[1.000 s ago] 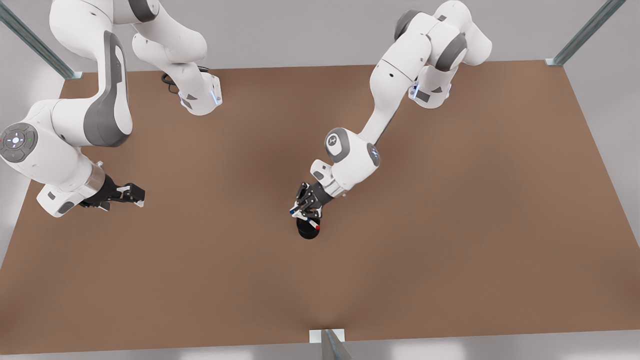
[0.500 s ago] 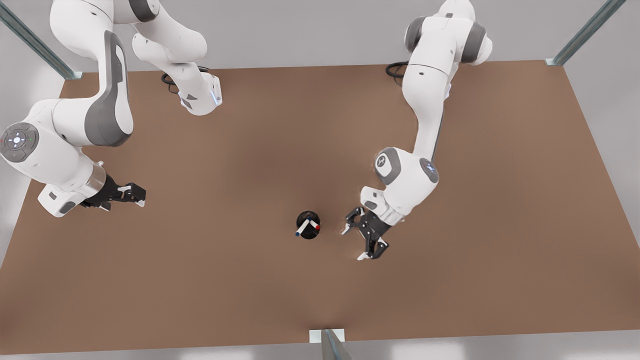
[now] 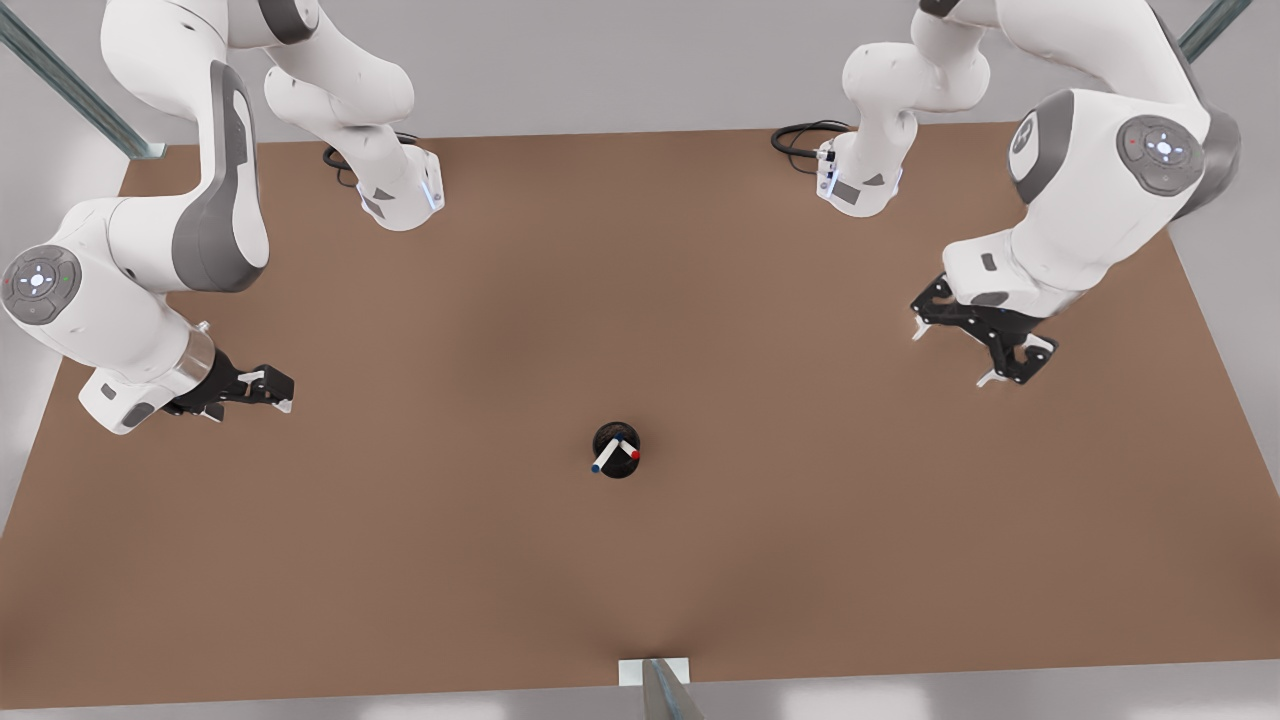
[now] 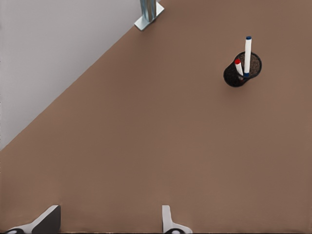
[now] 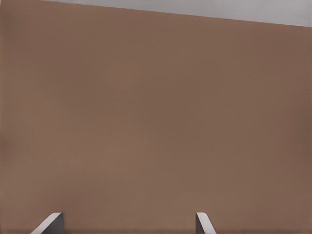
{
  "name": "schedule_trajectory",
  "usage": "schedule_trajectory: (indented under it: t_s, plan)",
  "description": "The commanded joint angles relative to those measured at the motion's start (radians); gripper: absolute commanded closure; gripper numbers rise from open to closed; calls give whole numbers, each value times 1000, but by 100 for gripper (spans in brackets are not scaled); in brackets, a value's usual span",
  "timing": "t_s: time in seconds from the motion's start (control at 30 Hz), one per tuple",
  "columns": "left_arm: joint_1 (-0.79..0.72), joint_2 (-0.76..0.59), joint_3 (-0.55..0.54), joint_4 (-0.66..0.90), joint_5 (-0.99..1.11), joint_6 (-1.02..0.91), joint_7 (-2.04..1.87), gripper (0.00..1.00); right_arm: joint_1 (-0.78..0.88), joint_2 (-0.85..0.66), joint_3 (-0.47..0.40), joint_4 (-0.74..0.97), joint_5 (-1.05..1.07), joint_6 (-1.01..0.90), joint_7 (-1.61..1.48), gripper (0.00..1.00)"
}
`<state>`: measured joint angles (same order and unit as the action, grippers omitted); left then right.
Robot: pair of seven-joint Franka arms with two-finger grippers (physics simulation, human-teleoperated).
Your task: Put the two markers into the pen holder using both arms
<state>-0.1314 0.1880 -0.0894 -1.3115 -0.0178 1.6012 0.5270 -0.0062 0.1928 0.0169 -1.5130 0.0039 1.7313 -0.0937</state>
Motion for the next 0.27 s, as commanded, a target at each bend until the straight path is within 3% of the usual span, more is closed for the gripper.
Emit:
schedule_trajectory:
  t_s: [0.0, 0.23]
  plan:
    - [16, -7, -16, -6, 55, -106, -772, 0, 0, -1, 0, 2, 1, -1, -3, 0]
    - [16, 1, -16, -6, 52, -92, -815, 0, 2, -1, 0, 2, 1, -1, -1, 0]
